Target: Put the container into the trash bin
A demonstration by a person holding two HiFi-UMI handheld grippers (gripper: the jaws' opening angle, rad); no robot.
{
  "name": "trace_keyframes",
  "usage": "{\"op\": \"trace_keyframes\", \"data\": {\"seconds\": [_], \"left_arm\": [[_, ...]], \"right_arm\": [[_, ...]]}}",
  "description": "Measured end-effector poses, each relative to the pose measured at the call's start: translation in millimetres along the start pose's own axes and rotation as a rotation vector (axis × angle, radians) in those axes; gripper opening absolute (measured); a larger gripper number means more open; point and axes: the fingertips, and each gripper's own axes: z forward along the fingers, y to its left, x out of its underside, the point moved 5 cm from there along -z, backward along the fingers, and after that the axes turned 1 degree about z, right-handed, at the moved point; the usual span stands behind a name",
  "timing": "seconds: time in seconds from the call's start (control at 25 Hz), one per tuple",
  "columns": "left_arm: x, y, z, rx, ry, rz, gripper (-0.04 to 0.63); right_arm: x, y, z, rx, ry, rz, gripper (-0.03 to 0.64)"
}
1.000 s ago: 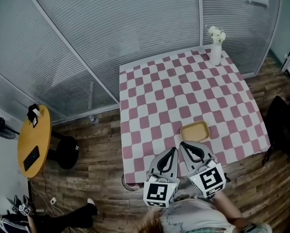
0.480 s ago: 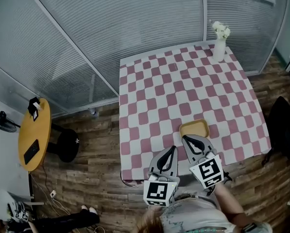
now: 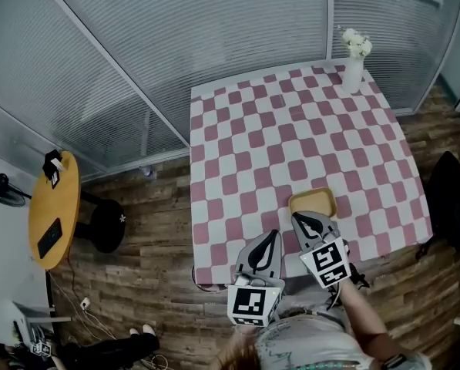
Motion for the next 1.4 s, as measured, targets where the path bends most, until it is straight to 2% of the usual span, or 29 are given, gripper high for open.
{"op": "trace_keyframes", "data": {"seconds": [0.16,0.36,0.52,0.88,1.24,1.4], "left_arm": [[4,10,3,0.018,0.021,0.010,0.006],[3,20,7,0.047,0.012,0.015,0.006],[5,27,6,0.069,0.040,0.009,0.006],[13,49,3,0.073,0.059,0.000,0.006],[22,69,6,0.085,0.082,-0.004,0.006],[26,77,6,0.085,0.089,-0.001,0.006]], "right_arm": [[8,0,9,0.012,0.032,0.034,-0.006],[18,-2,18,0.045,0.082,0.040,-0.006],[31,-2,28,0.062,0.137,0.041,-0.006],[67,1,59,0.069,0.318,0.019,-0.004],[106,3,87,0.067,0.482,0.010,0.076],[123,2,97,0.081,0.539,0.003,0.081]]}}
